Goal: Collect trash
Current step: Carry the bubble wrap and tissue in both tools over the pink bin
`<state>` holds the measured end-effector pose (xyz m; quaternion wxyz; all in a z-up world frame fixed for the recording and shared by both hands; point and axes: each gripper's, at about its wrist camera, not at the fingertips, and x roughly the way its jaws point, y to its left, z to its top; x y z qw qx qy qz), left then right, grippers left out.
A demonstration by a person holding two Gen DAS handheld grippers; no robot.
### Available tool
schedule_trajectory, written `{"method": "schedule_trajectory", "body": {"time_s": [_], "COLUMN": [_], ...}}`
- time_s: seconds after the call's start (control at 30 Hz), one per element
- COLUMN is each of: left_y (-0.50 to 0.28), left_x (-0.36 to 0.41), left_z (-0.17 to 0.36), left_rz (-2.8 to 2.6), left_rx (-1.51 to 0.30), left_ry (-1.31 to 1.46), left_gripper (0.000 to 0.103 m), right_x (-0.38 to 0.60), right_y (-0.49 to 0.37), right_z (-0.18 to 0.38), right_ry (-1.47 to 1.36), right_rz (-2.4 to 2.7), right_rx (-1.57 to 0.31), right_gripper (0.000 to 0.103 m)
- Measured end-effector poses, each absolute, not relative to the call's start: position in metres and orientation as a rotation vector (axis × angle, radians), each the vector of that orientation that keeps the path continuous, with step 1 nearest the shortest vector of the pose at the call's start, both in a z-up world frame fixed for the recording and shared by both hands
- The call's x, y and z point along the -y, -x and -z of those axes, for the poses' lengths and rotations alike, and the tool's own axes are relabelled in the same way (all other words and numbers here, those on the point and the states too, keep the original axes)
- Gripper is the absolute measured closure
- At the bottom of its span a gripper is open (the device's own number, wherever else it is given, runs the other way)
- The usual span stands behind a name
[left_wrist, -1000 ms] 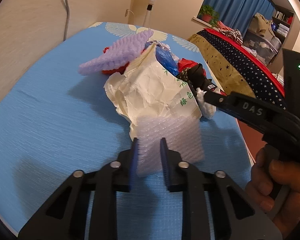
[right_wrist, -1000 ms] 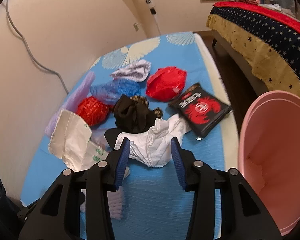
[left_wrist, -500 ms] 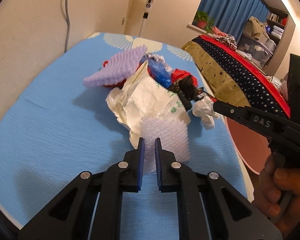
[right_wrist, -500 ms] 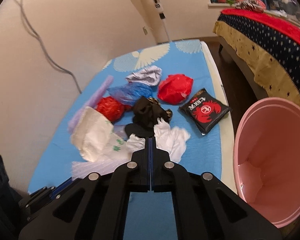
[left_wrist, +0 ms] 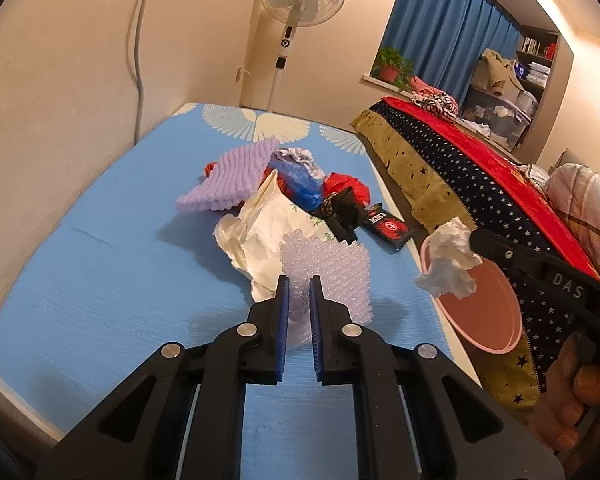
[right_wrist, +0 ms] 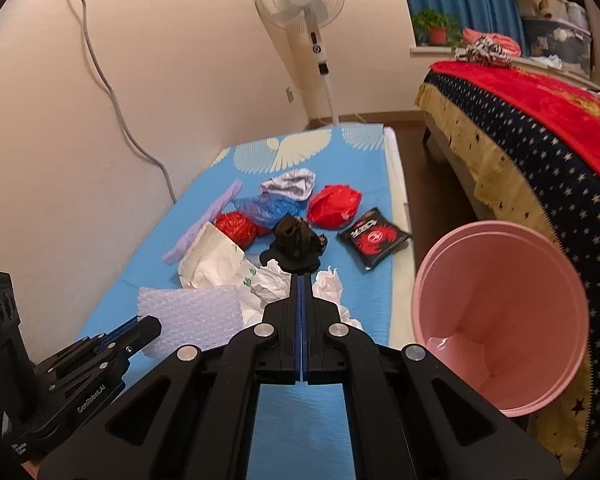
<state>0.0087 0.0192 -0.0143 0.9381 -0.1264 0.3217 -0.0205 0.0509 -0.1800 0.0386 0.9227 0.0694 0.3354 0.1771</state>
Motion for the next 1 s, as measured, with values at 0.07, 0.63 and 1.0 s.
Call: {"method": "schedule_trajectory", "body": {"time_s": [0.07,0.63,1.0], "left_y": [-0.005,0.002,-0.024], "left_x": [-0.017,0.019,0.061], "left_z": [0.011,-0.009,-0.016], "left_rz": [0.043,0.088,0.152], "left_rx": [-0.645,-0.58,-0.555], "left_ry": [0.248,0.194,0.143], "left_gripper": [0.093,0.093,0.093], "right_x": [0.183,0.229,0.281], "right_y": [-0.046,-0.032,-0.042], "right_z": [-0.043,-0.07,-0.076], "right_ry": [-0.134,-0.15,-0.2], "right_rz": [-0.357,-0.238,-0.107], "right_rx": [-0.674,-0.58,-0.545], "right_gripper": [0.103,0.103,0.103]}}
